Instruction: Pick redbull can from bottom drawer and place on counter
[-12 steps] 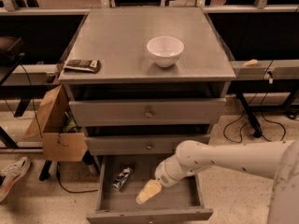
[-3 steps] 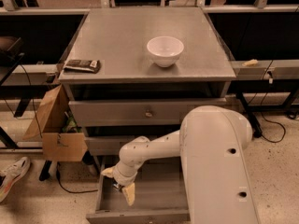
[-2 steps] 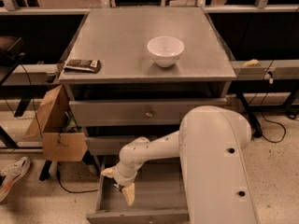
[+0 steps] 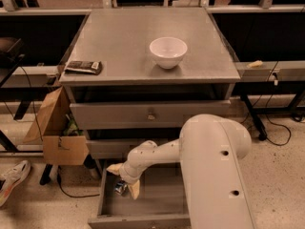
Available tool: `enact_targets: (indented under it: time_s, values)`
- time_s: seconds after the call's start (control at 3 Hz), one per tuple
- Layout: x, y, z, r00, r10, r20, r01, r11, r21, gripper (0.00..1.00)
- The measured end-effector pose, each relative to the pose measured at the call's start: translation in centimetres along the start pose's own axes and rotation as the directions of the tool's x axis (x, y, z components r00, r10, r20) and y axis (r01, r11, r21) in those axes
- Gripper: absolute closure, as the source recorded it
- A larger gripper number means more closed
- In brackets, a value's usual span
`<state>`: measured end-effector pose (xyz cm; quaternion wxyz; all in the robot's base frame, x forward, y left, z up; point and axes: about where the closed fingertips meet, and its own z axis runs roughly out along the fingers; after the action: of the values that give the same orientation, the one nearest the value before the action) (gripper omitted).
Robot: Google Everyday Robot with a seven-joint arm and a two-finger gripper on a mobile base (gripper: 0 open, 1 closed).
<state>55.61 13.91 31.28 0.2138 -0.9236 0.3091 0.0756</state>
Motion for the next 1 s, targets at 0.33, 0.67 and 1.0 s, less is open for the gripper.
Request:
enact_targets:
  time_s: [0.33, 0.67, 1.0]
  values:
    - [2.7, -0.3, 1.3, 0.998, -0.041, -0.047, 0.043, 0.9973, 0.059, 0.00]
    - [4.5, -0.2, 3.1, 0.991, -0.089, -0.097, 0.097, 0.9921, 0.079, 0.00]
    - [4.5, -0.2, 3.1, 0.991, -0.090, -0.097, 0.097, 0.9921, 0.079, 0.00]
